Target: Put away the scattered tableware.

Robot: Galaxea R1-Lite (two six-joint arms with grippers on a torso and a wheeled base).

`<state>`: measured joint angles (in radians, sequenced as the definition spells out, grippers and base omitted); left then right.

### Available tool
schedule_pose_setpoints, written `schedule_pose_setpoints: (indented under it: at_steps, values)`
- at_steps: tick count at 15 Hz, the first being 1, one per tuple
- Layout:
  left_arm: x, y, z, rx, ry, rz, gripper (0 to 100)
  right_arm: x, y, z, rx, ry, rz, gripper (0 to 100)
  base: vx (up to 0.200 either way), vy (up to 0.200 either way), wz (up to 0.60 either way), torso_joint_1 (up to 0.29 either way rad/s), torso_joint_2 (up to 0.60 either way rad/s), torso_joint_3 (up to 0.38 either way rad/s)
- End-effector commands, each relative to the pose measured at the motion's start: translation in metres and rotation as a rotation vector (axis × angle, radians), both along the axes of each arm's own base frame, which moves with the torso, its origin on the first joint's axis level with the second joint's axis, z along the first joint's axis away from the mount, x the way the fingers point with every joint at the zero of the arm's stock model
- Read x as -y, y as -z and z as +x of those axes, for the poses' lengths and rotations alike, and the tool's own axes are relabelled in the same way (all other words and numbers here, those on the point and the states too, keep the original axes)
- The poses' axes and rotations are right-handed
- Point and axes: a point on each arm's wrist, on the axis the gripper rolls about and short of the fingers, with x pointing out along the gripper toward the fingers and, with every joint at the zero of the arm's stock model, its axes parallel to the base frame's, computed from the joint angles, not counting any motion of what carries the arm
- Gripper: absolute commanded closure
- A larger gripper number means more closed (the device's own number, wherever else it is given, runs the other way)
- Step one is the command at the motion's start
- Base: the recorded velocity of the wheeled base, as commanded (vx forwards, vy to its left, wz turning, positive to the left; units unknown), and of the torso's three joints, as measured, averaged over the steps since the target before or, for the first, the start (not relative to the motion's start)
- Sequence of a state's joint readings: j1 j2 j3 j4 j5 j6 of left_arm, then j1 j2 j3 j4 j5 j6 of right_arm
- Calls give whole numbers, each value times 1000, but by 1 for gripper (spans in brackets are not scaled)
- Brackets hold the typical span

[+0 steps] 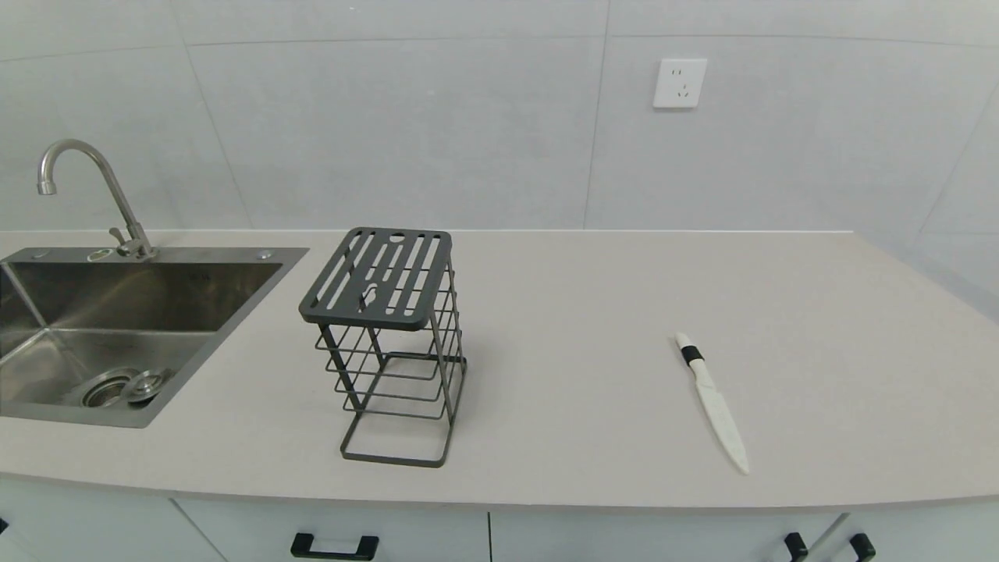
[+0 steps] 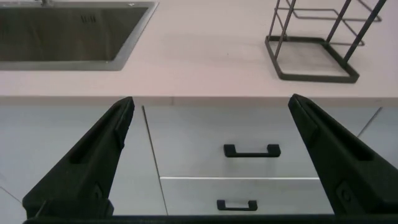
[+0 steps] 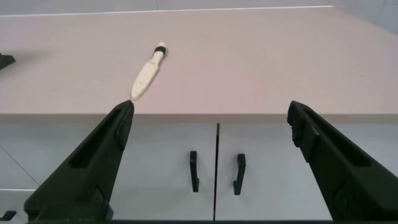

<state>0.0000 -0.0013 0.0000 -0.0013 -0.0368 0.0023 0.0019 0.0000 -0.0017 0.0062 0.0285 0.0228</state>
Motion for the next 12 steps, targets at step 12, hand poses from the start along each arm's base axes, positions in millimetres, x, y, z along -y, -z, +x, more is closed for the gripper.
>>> schedule_pose_setpoints:
  at_steps: [12]
  values:
    - [0, 0, 0, -1, 0, -1, 0, 0, 0, 0, -2, -2, 0, 0, 50, -33, 0, 208, -477, -274]
